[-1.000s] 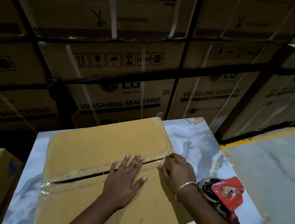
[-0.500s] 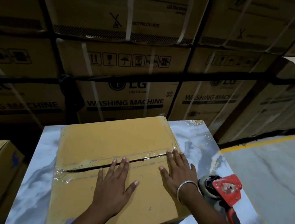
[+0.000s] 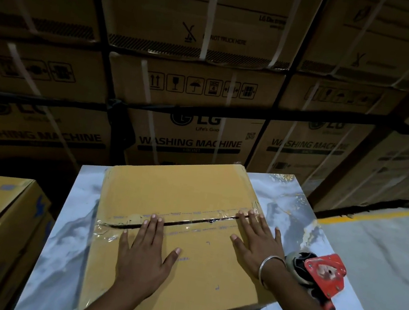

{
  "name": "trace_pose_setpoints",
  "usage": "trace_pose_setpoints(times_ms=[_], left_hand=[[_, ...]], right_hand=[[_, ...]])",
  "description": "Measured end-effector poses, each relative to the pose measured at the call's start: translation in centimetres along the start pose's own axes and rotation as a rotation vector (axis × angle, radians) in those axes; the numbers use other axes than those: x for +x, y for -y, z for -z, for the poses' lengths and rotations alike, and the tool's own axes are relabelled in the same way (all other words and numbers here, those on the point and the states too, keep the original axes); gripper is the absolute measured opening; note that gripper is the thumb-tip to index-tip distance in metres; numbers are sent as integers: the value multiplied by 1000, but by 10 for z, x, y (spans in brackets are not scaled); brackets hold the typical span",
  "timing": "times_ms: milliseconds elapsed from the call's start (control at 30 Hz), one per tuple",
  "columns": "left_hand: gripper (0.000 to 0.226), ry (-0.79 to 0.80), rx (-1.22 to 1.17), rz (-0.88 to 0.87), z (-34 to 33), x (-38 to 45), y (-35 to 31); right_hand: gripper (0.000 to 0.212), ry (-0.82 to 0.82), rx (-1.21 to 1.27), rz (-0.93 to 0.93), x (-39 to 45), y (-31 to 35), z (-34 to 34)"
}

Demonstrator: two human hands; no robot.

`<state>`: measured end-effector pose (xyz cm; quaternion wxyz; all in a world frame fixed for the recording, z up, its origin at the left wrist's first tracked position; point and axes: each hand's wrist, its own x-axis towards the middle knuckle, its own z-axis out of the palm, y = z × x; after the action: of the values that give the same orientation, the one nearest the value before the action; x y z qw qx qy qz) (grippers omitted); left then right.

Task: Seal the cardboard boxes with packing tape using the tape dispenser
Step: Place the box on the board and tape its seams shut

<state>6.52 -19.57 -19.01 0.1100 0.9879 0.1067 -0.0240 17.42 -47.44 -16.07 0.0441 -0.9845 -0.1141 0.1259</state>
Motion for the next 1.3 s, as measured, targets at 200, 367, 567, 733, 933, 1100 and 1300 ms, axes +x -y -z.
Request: trace_pose_setpoints(times_ms=[200,367,567,733,933,1100,1300], left_hand=[[78,9,-9,-1,10,-1,7],[78,-15,-10,-18,11,9,14],[81,11,-32,-25,17,14,22],[81,-3,-16,-17,15,16,25],[66,12,25,-298,12,23,23],[82,-18,27,-234,15,28,37],[79,-30,7,-81,20,23,71]], right_hand=[[61,11,4,-43,1,13,3],[77,22,31,-31,-6,48,-6],[71,25,45,2,-8,54,-11],[85,6,41,24,-6,54,-12],[72,35,77,-11,-5,64,-7],[71,53,104,-47,-2,72,-8],[72,47,72,-62,-5,75,-8]])
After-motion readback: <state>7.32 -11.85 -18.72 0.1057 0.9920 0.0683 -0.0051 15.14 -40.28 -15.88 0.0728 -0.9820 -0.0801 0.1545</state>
